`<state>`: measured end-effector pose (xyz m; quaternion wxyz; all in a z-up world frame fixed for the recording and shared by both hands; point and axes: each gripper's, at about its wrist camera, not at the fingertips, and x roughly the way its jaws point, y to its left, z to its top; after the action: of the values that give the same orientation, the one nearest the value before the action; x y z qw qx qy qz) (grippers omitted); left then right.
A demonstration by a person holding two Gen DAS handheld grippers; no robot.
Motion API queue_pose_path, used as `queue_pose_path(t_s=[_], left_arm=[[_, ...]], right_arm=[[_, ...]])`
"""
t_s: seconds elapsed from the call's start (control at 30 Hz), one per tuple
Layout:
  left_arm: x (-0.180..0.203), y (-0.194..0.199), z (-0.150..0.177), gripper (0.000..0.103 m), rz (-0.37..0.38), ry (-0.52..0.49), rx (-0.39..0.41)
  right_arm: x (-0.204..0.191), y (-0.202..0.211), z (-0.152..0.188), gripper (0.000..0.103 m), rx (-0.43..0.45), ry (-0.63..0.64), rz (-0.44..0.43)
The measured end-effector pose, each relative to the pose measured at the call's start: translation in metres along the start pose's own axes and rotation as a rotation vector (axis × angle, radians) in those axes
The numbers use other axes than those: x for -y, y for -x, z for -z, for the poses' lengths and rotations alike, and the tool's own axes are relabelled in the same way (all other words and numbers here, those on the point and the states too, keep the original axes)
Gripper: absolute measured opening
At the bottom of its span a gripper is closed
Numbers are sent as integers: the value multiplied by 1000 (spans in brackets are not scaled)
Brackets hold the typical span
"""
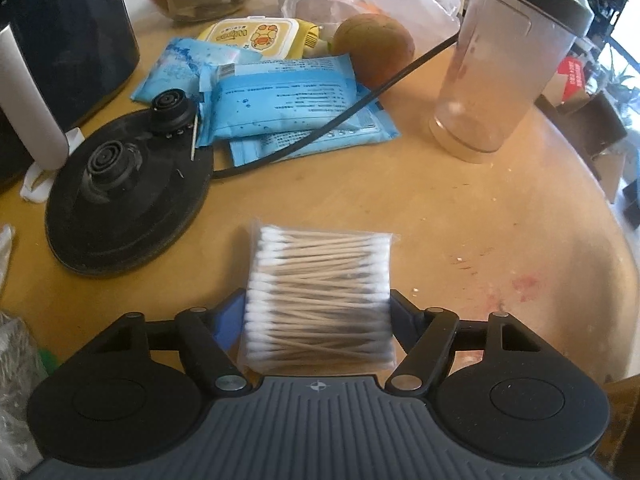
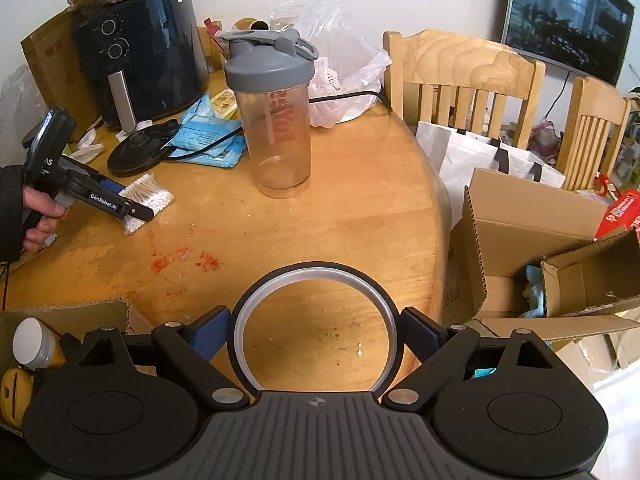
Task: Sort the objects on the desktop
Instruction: 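Move the left tool onto the bag of cotton swabs and close it, then lift the cotton swab bag with the left tool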
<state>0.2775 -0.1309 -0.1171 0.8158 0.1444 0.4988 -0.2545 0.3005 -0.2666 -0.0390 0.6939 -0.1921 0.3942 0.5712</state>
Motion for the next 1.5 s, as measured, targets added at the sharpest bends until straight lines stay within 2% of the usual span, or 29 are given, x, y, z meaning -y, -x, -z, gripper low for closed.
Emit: queue_pose_path(t_s=[0.17,0.47,0.97,1.5], left_arm=[[6,16,2,71,-20,0,43],[7,59,10,71,-37,75,114],[21,125,50,71,-51,182,190],[39,175,84,72,-104,285,240]], right_arm=[[-4,0,-3,92,9,21,-17],[-16,-2,-15,92,21,75,-66],[-50,4,-33,92,54,195,-179],[-80,16,-35,92,75,279,-260]])
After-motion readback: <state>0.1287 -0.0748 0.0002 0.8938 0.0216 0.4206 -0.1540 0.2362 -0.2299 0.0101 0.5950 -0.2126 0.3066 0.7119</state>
